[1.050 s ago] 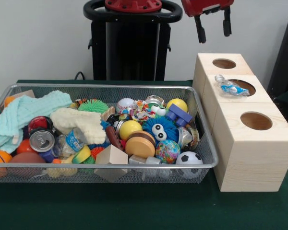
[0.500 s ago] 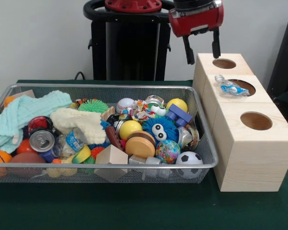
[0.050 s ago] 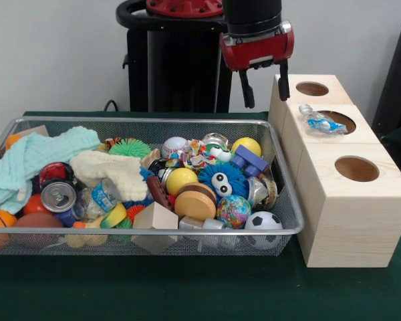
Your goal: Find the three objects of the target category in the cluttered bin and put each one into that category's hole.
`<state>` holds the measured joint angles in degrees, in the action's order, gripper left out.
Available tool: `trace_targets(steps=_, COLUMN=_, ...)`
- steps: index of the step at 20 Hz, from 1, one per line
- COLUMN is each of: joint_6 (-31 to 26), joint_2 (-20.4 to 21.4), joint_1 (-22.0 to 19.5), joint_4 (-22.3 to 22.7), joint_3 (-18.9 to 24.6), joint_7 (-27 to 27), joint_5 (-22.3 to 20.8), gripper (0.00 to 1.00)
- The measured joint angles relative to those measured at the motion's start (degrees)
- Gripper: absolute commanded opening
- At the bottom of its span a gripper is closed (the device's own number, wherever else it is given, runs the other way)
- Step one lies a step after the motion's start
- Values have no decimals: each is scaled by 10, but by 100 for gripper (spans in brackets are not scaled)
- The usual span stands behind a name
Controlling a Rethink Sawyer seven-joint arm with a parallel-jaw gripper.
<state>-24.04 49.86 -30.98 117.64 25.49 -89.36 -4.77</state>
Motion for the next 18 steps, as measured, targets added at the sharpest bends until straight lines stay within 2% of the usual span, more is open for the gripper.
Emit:
trace_targets(steps=10, joint_6=55, joint_2=-32, joint_1=27, joint_4=0, joint_3=-27, joint_7=0, joint_5=-12, gripper=100)
trace_targets(steps=18, joint_6=86, joint_2=-43, joint_1=75, joint_4=0, joint_3=-51, joint_7=0, joint_5=-12, gripper=100)
